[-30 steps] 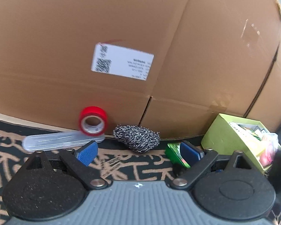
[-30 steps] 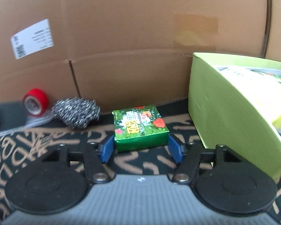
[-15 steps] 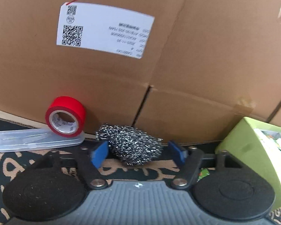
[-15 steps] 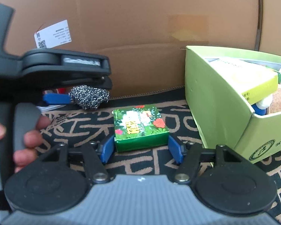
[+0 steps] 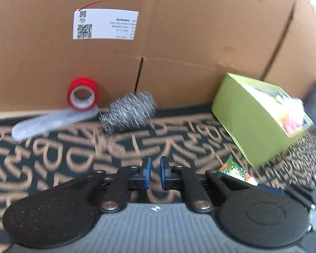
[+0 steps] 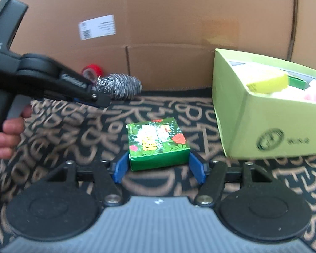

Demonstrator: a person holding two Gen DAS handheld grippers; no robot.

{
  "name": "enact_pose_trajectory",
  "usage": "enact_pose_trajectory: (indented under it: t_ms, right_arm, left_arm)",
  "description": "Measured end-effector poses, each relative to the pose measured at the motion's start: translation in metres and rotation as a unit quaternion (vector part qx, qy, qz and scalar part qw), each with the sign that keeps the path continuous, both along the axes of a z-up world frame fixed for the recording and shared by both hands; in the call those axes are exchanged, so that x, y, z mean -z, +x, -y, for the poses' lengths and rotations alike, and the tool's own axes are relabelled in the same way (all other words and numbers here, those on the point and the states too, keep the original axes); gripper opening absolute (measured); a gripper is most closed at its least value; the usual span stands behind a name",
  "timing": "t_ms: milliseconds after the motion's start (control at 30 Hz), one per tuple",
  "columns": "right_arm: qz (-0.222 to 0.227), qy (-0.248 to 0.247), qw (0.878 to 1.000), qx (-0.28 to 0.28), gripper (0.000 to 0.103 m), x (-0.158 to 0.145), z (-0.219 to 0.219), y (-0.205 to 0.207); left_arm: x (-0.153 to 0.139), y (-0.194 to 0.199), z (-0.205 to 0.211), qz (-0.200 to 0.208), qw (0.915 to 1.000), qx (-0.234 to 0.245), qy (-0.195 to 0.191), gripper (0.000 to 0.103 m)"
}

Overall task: Organize objects
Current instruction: 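Carry the steel wool and small green box over the lime-green box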

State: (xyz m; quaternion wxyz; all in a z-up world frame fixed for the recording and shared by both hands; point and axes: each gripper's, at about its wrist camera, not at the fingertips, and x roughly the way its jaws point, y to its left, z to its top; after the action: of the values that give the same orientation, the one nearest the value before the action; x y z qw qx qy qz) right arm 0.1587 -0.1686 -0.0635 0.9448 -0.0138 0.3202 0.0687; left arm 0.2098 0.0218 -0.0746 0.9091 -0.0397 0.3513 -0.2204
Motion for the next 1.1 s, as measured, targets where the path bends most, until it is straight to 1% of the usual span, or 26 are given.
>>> enact_pose_trajectory:
  t_ms: [67,100,133,167,200,267,300,367,467,600,667,700,733,767,800,867,967,1033,1067,1100]
  right_arm:
    - [-0.002,0.002,1.000,-0.011,0.062,-0.001,0.004,-0.016]
    - [-0.003,0.002,1.000,-0.014,0.062,-0.001,0.005,-0.022]
    - [-0.005,0.002,1.000,-0.014,0.062,-0.001,0.006,-0.025]
    - [-0.002,0.002,1.000,-0.014,0.062,-0.002,0.006,-0.027]
    - [-0.001,0.002,1.000,-0.015,0.062,-0.003,0.007,-0.028]
    - [0.003,0.003,1.000,-0.016,0.062,-0.004,0.006,-0.028]
    - [0.004,0.003,1.000,-0.017,0.062,-0.004,0.006,-0.027]
    - [0.004,-0.001,1.000,-0.020,0.064,-0.003,0.006,-0.024]
    - [-0.003,0.006,1.000,-0.022,0.066,0.000,0.007,-0.019]
    - [-0.004,0.010,1.000,-0.028,0.071,-0.002,0.007,-0.014]
    - [-0.006,0.008,0.999,-0.032,0.074,-0.002,0.006,-0.011]
    - [-0.007,0.007,0.999,-0.034,0.075,-0.001,0.006,-0.010]
    - [-0.008,0.007,0.999,-0.035,0.075,-0.002,0.006,-0.008]
    - [-0.008,0.008,0.999,-0.036,0.076,-0.002,0.006,-0.007]
    - [-0.007,0.009,0.999,-0.037,0.077,-0.003,0.006,-0.006]
    - [-0.006,0.009,0.999,-0.037,0.077,-0.003,0.006,-0.006]
    - [-0.005,0.015,0.999,-0.037,0.076,-0.004,0.008,-0.005]
    - [-0.005,0.018,0.999,-0.038,0.071,-0.004,0.009,-0.005]
    - [-0.005,0.020,0.999,-0.039,0.065,-0.005,0.010,-0.005]
    - [-0.005,0.023,0.999,-0.040,0.064,-0.005,0.010,-0.006]
  left_arm:
    - [0.000,-0.013,-0.005,0.011,0.9996,-0.024,-0.009,0.009]
    - [-0.001,-0.011,-0.007,0.022,0.9986,-0.045,-0.014,0.014]
    - [-0.003,-0.009,-0.008,0.031,0.9968,-0.071,-0.017,0.022]
    - [-0.002,-0.004,-0.004,0.036,0.9954,-0.087,-0.021,0.042]
    - [-0.003,0.002,-0.003,0.039,0.9946,-0.093,-0.027,0.059]
    - [-0.006,0.021,0.008,0.052,0.9933,-0.100,-0.025,0.066]
    - [-0.007,0.027,0.011,0.061,0.9925,-0.104,-0.019,0.071]
    - [-0.007,0.041,0.016,0.071,0.9916,-0.108,-0.008,0.077]
    - [-0.002,0.066,0.024,0.058,0.9911,-0.120,-0.005,0.078]
    - [0.007,0.092,0.028,0.031,0.9872,-0.154,-0.025,0.078]
    - [0.014,0.107,0.028,0.009,0.9843,-0.174,-0.031,0.078]
    - [0.017,0.113,0.026,-0.003,0.9823,-0.184,-0.036,0.076]
    - [0.017,0.115,0.026,0.003,0.9808,-0.192,-0.036,0.074]
    - [0.017,0.117,0.027,0.003,0.9811,-0.191,-0.030,0.066]
    - [0.016,0.118,0.027,0.002,0.9828,-0.183,-0.024,0.041]
    - [0.015,0.117,0.026,0.000,0.9875,-0.157,-0.018,0.040]
    - [0.010,0.103,0.022,0.000,0.9925,-0.121,-0.018,0.038]
    - [0.006,0.087,0.020,-0.006,0.9958,-0.091,-0.009,0.038]
    - [0.005,0.077,0.019,-0.007,0.9974,-0.072,-0.005,0.038]
    - [0.004,0.066,0.017,-0.010,0.9985,-0.054,-0.002,0.038]
